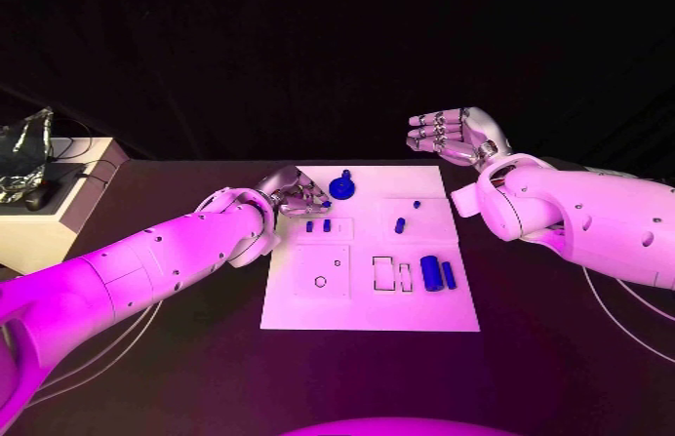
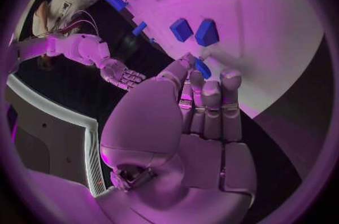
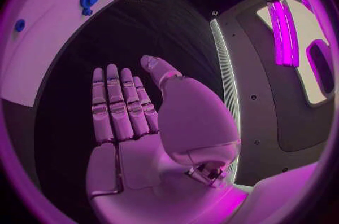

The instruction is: Assemble the parts on the task board

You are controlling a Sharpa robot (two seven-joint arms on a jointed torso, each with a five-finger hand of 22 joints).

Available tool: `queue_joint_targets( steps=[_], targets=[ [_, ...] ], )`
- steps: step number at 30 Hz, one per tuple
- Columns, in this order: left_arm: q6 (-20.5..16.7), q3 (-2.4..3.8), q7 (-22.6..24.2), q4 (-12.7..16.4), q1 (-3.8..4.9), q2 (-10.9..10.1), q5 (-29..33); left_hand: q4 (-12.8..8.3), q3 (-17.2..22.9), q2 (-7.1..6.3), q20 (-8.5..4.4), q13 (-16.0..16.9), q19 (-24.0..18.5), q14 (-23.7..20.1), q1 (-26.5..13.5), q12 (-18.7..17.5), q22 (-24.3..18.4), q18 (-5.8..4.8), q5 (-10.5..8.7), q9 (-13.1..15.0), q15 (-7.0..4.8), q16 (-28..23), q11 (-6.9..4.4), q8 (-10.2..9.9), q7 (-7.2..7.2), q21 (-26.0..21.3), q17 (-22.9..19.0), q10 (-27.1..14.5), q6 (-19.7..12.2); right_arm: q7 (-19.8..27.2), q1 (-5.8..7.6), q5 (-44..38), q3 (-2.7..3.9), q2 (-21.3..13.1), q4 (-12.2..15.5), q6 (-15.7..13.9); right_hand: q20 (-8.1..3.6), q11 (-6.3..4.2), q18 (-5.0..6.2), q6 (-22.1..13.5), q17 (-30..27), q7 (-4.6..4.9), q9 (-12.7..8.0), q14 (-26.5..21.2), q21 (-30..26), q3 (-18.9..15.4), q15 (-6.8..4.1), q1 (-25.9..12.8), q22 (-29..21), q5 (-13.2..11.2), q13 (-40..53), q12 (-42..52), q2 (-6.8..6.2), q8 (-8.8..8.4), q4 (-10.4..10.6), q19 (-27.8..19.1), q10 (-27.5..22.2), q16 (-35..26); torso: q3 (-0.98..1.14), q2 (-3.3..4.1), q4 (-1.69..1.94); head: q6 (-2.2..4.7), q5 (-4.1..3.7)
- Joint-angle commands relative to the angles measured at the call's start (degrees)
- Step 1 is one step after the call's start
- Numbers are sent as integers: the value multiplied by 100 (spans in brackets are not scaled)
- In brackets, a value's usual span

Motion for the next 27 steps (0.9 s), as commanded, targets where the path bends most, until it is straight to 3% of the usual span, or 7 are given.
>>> queue_joint_targets(
  steps=[1,27],
  targets=[
    [139,4,29,-22,0,21,39,-10,-46,74,2,9,0,9,-8,8,291,-97,-29,-6,-9,9,-25,-21,-26,36,9,0,-10,76,-1,-32,2,0,11,65,26,15,-98,0,9,-1,9,21,-24,-4,13,-5,1,29,8,19,-35,21,-4,-13,11,26,1,2,-1,-5,-3],
    [268,1,-38,-190,2,84,-26,-18,-49,78,1,10,-2,6,-3,5,290,-98,-29,-5,-9,8,-25,-19,-26,37,7,-2,-6,77,-1,-31,2,3,14,66,26,15,-98,0,9,-1,9,21,-24,-4,13,-5,1,29,8,19,-35,21,-4,-13,11,26,-1,1,-2,-40,-16]
  ],
)
